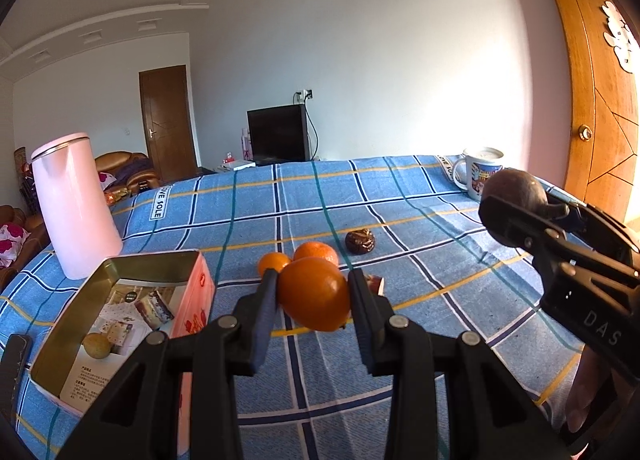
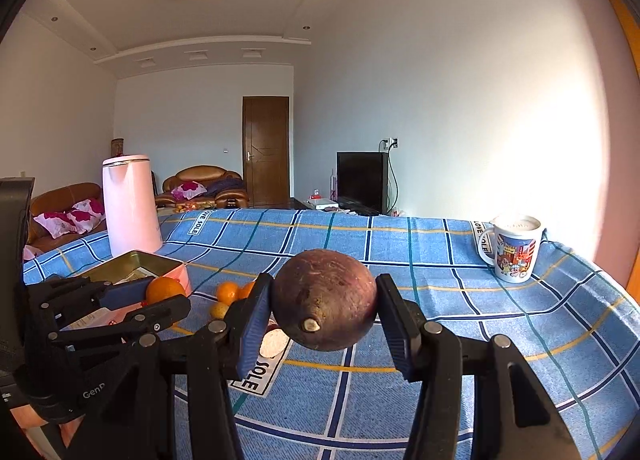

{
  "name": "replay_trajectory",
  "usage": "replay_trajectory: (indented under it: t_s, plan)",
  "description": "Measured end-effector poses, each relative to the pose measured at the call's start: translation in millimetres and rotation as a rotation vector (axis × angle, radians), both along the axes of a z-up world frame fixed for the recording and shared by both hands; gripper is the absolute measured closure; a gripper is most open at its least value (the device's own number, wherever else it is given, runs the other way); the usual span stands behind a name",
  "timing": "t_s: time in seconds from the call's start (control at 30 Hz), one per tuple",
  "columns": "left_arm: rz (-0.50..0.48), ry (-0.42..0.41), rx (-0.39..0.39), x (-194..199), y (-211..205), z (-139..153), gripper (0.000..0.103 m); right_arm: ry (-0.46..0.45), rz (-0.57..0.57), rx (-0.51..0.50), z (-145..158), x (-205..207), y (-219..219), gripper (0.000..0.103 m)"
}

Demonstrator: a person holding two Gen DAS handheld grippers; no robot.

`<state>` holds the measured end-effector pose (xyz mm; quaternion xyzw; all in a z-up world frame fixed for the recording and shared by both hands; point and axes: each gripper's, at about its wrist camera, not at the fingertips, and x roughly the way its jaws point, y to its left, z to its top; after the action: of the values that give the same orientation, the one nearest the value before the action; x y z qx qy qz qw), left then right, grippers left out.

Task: Organize fruits
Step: 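Carry the orange with the left tool while the right carries the beet over the tin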

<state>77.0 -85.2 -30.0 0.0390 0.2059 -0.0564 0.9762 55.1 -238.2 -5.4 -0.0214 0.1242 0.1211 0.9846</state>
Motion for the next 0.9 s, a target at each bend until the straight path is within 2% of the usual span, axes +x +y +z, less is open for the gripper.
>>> replay_trajectory:
  t_s: [0.43,0.9]
  plan:
    - [0.061,-0.044,0.0,-6.4,22.4,8.9,0.066,-0.005,0.028,-0.027,6.2,-3.5,9.7,0.049]
    - [0.175,-0.034,-0.038,-7.5,80.8,10.7,0.066,-0.002,0.155,-0.054,33.7,12.9,68.8,0.049]
